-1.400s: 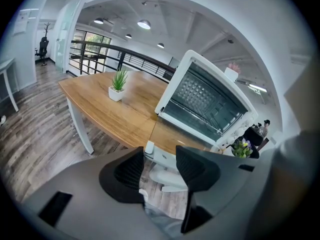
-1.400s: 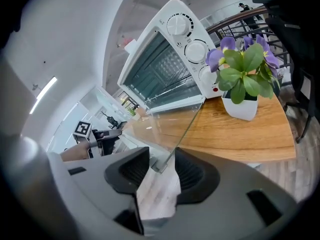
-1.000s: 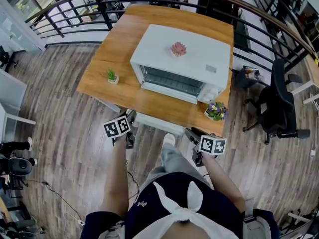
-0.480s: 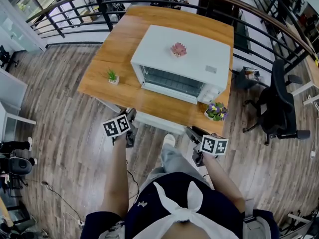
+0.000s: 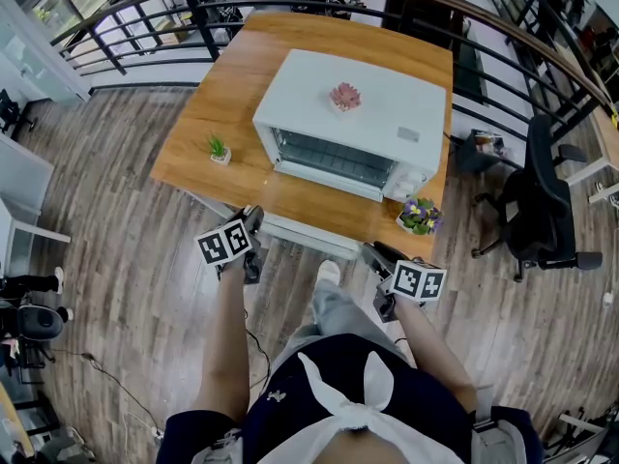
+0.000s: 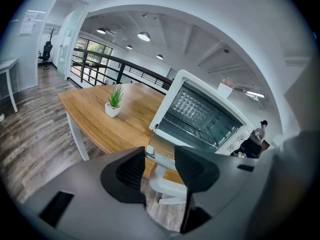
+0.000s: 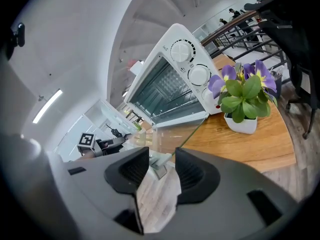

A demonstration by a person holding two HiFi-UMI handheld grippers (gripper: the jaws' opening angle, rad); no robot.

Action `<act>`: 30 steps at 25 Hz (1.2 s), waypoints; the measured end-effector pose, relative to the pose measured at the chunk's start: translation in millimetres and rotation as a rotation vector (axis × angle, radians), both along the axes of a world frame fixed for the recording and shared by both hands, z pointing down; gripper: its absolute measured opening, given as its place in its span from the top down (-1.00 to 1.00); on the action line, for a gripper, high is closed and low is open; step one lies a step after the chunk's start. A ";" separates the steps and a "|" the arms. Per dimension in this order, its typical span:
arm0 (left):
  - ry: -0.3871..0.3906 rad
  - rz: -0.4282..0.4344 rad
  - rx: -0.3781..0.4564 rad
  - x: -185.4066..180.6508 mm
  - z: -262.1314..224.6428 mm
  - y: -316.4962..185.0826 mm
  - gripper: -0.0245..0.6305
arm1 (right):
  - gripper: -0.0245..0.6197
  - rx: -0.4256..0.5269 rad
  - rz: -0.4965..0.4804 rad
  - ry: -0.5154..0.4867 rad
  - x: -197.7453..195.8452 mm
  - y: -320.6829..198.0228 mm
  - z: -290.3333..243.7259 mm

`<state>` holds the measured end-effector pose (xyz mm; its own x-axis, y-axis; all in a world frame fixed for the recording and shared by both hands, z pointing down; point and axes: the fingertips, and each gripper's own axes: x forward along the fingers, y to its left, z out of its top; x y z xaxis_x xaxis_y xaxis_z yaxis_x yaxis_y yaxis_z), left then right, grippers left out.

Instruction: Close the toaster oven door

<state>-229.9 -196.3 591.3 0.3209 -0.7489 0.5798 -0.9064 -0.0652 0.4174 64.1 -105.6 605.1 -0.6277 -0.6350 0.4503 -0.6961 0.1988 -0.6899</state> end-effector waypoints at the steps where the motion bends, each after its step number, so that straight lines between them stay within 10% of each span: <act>1: -0.001 -0.001 0.002 0.1 -1.2 -0.5 0.33 | 0.40 0.002 0.002 -0.003 0.2 -0.5 -1.4; 30: 0.003 -0.028 0.061 4.9 -31.9 -18.6 0.33 | 0.32 0.021 -0.101 -0.016 -21.3 2.2 -13.1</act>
